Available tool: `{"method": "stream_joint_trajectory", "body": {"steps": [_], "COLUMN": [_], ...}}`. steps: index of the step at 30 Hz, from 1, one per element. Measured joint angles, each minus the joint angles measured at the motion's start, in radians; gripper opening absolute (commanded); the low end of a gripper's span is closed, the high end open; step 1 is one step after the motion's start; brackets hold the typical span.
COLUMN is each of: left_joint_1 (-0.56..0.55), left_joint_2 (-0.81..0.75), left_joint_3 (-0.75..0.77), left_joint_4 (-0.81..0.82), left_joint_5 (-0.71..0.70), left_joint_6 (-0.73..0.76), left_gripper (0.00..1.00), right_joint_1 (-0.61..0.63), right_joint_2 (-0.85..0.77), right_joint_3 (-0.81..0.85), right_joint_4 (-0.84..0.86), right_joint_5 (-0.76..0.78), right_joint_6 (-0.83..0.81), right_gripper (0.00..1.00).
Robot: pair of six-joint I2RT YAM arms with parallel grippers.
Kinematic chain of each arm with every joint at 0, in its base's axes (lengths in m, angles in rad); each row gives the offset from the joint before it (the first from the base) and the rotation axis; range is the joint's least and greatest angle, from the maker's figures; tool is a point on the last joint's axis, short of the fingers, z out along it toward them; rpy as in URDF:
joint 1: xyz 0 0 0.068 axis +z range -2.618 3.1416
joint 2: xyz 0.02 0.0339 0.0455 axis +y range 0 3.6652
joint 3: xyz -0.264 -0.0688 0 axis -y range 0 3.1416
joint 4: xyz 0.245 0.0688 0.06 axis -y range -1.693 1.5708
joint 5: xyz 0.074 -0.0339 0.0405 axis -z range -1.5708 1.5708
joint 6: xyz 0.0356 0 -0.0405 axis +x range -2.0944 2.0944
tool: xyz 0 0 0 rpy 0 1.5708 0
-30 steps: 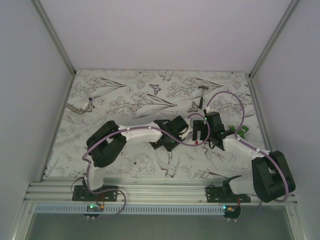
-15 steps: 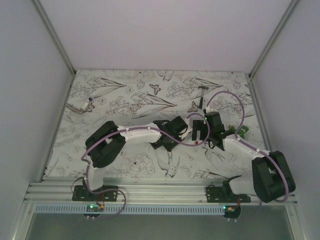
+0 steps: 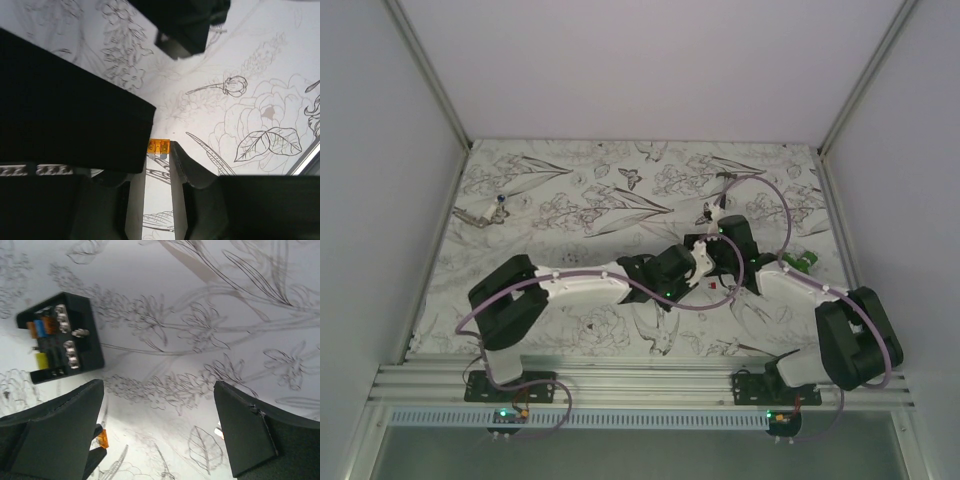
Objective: Snap on the fuse box
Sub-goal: Pick up the fuse from the center of the board, then install the fuse at the fuse box base.
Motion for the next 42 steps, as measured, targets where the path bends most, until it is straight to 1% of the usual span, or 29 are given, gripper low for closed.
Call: {"method": "stream_joint_trajectory", "body": {"steps": [7,11,15,20,24,27,33,36,42], "left_joint_1": [0.016,0.067,0.086,0.167,0.190,0.208,0.283,0.286,0.280], "left_joint_2": [-0.097,-0.129,-0.169,-0.234,-0.296,-0.348,-0.438,-0.471,-0.523], "left_joint_3": [-0.064,-0.121,-0.156,-0.213,-0.258,-0.284,-0.350,-0.373,-0.381], "left_joint_4": [0.063,0.100,0.143,0.142,0.140,0.140,0.140,0.139,0.139], "left_joint_5": [-0.080,-0.080,-0.072,-0.097,-0.117,-0.134,-0.193,-0.216,-0.238], "left_joint_6": [-0.036,-0.055,-0.077,-0.146,-0.197,-0.264,-0.469,-0.562,-0.710], "left_gripper": [0.24,0.24,0.24,0.25,0.26,0.28,0.25,0.25,0.24], "right_joint_1": [0.023,0.031,0.039,0.043,0.066,0.085,0.146,0.188,0.257], "right_joint_2": [0.000,0.000,0.003,0.001,-0.004,-0.021,-0.019,-0.007,0.013], "right_joint_3": [0.017,0.020,0.031,0.031,0.029,0.002,-0.060,-0.089,-0.153], "right_joint_4": [0.067,0.094,0.114,0.140,0.162,0.212,0.359,0.456,0.655], "right_joint_5": [-0.064,-0.069,-0.070,-0.083,-0.095,-0.102,-0.124,-0.130,-0.118], "right_joint_6": [0.026,0.032,0.034,0.026,0.019,0.019,0.023,0.028,0.031], "right_gripper": [0.97,0.97,0.97,0.97,0.97,0.96,0.92,0.88,0.76]}}
